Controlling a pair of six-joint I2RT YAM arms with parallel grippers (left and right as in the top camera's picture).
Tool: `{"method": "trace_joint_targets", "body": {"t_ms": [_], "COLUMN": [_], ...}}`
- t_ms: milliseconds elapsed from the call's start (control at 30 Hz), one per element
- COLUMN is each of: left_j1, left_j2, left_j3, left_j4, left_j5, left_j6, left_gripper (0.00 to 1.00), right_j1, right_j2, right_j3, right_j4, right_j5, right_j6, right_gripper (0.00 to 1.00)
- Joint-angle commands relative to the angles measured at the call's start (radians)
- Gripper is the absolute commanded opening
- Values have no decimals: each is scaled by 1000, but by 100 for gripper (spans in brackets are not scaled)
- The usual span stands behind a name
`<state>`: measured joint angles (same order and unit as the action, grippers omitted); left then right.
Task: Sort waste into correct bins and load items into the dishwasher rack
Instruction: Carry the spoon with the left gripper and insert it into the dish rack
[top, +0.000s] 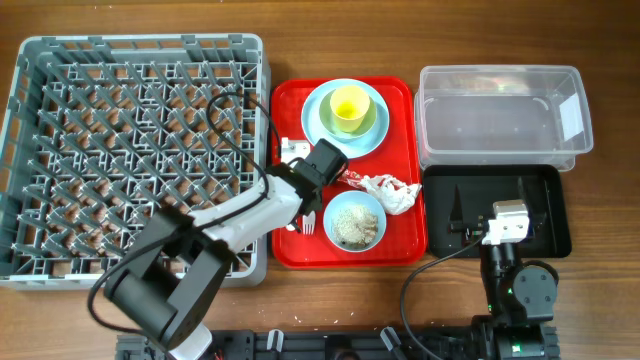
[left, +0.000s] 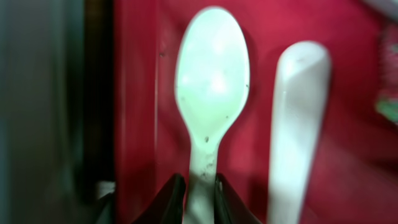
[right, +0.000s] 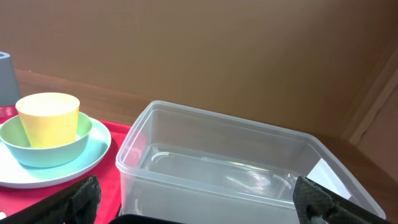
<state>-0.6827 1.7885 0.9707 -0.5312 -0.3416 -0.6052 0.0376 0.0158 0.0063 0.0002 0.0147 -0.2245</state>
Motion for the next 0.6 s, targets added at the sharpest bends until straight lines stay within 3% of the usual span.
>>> {"method": "trace_joint_targets", "body": {"t_ms": [0, 67, 367, 567], "left_j1": [-3, -3, -19, 3], "left_j2": [58, 54, -155, -413], "left_j3": [-24, -22, 106, 140], "left_j4": [13, 14, -73, -95], "left_j5": [-15, -15, -11, -32], "left_j6": [-9, -9, 3, 197], "left_gripper": [13, 4, 4, 4], "right_j1": [-4, -4, -4, -4], "right_j2": [-2, -2, -2, -2], "right_j3": [-1, -1, -1, -1], "right_j4": [6, 6, 6, 6], "right_j5": [-16, -16, -16, -16], "right_j6": [17, 17, 17, 17], "right_gripper": [100, 100, 100, 100]}}
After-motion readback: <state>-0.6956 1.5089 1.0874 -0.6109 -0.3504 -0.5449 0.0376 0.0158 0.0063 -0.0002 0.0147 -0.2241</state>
